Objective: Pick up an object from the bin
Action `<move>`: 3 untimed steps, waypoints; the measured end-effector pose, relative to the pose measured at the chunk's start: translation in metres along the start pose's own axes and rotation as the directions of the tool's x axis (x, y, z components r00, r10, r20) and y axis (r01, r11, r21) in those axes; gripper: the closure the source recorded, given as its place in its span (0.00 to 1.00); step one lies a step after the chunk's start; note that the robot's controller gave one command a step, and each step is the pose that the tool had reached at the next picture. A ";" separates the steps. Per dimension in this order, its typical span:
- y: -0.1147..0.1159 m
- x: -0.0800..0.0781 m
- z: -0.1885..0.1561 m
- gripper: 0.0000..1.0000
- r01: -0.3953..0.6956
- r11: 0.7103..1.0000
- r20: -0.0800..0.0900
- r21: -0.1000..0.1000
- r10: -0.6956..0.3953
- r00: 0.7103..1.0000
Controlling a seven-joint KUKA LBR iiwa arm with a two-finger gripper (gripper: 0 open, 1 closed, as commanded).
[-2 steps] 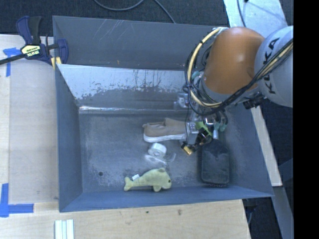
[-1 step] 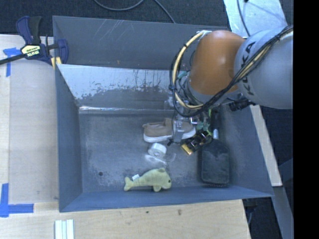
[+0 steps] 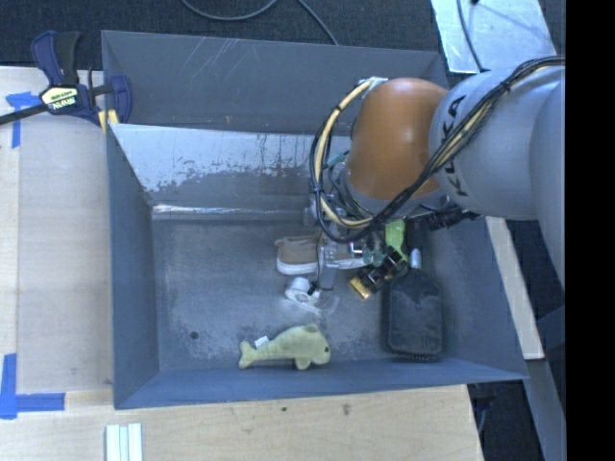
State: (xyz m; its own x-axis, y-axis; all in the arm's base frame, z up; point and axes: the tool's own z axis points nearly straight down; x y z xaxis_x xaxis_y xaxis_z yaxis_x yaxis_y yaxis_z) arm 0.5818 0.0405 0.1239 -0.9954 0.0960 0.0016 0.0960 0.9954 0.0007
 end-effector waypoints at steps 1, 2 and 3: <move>-0.006 0.007 0.048 1.00 0.426 0.905 0.010 0.005 -0.426 0.905; -0.005 0.006 0.048 1.00 0.426 0.905 0.011 0.005 -0.426 0.905; -0.004 0.004 0.011 1.00 0.431 0.902 0.004 0.003 -0.431 0.902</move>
Offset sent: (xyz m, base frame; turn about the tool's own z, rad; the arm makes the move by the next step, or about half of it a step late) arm 0.0000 0.0000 0.0000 0.0000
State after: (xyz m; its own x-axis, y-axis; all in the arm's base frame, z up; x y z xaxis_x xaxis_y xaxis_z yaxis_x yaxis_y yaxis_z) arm 0.5776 0.0372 0.1130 -0.9394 -0.3427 -0.0030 -0.3427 0.9395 -0.0016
